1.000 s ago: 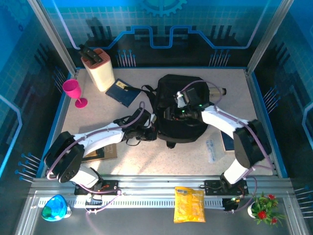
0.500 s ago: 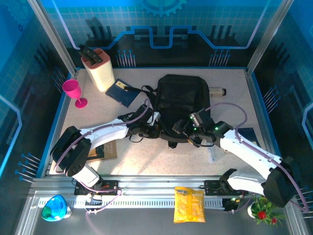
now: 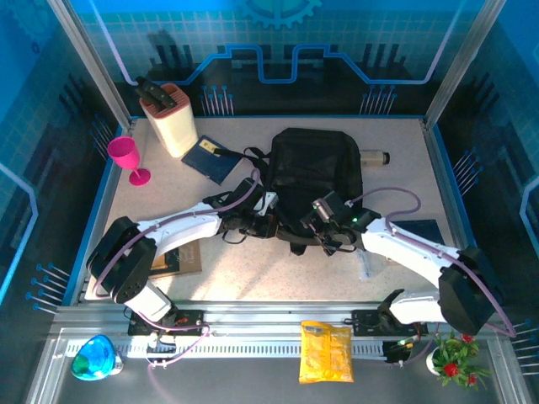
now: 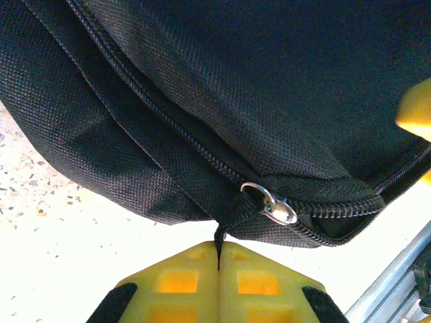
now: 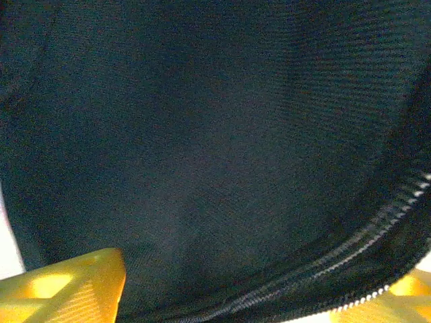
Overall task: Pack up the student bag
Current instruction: Unzip the student bag at the center of the table.
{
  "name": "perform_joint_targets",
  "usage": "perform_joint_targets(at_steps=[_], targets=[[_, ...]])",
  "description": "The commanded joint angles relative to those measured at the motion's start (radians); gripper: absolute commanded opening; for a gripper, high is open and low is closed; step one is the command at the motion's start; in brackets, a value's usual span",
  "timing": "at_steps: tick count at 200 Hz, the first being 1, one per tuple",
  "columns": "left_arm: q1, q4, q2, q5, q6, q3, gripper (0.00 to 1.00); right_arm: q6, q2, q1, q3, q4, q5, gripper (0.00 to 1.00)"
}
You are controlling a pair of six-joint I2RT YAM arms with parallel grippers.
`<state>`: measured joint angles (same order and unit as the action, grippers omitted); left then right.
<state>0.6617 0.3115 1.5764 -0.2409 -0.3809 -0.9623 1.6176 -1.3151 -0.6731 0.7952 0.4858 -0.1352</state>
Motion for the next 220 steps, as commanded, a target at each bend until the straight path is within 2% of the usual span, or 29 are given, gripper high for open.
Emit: perform_joint_targets(at_steps=[1, 39, 78, 145, 187, 220], targets=[[-0.007, 0.032, -0.006, -0.012, 0.032, -0.028, 0.00, 0.036, -0.033, 0.004, -0.014, 0.002, -0.054, 0.62], [-0.019, 0.082, -0.021, 0.082, 0.032, -0.029, 0.00, 0.005, -0.019, 0.021, -0.045, 0.029, -0.126, 0.29], [-0.068, 0.101, -0.006, 0.112, 0.032, -0.029, 0.00, -0.048, 0.004, 0.060, -0.075, 0.038, -0.145, 0.13], [-0.129, 0.088, 0.081, 0.115, 0.087, -0.095, 0.00, -0.168, 0.019, 0.108, -0.094, 0.004, -0.123, 0.09], [-0.156, 0.051, 0.129, 0.069, 0.118, -0.135, 0.00, -0.276, 0.035, 0.165, -0.106, -0.029, -0.082, 0.08], [-0.169, 0.059, 0.216, 0.089, 0.138, -0.200, 0.00, -0.359, 0.057, 0.216, -0.110, -0.033, -0.044, 0.09]])
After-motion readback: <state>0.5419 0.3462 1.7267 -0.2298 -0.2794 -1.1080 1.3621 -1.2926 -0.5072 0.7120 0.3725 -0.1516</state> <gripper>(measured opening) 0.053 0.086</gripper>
